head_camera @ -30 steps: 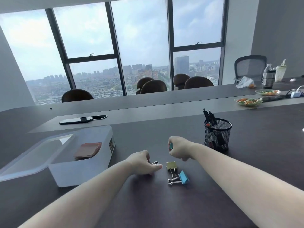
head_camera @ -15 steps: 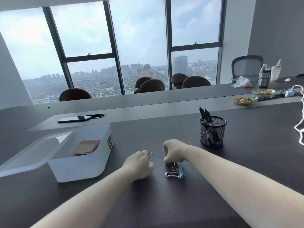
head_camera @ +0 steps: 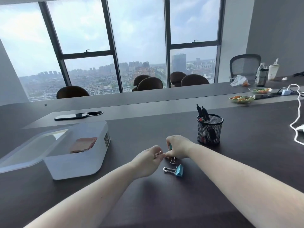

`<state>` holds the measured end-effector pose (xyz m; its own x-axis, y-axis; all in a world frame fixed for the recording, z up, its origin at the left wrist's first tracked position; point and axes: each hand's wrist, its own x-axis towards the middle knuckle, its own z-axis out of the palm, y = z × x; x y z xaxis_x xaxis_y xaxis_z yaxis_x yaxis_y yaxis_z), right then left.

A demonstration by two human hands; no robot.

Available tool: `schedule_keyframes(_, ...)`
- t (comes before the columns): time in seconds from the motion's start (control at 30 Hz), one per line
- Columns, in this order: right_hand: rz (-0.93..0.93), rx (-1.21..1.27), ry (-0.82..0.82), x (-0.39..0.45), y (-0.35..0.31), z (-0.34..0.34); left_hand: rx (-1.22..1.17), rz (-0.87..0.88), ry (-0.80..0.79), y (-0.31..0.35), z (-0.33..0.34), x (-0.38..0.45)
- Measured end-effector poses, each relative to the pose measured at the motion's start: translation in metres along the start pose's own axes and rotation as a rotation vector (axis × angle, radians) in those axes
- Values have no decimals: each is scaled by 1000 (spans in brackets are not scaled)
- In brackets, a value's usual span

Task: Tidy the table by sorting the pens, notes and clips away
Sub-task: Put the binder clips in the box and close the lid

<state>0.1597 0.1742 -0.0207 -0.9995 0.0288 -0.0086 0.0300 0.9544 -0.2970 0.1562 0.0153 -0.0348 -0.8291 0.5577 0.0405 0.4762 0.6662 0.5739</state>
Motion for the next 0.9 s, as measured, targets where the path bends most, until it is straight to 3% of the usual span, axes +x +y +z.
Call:
schedule_keyframes(0.17,63,-50,-18,-2,9,-5,-43,-45,-180,24,14,-6)
schedule_keyframes(0.37,106,-18,-98,0,1,-10,96,-23,-275,38,13,-3)
schedule_keyframes(0.57,127,-19,-88,1,-1,-11,375,70,-171,35,18,-2)
schedule_keyframes(0.7,158,117,-48,-1,1,-15,494,63,-128,25,17,-2)
schedule_keyframes(0.8,139,147,8,-2,-4,-14,469,61,-71,23,9,-3)
schedule_keyframes(0.9,86,262,72,3,-23,-18,281,-21,68,24,-25,-3)
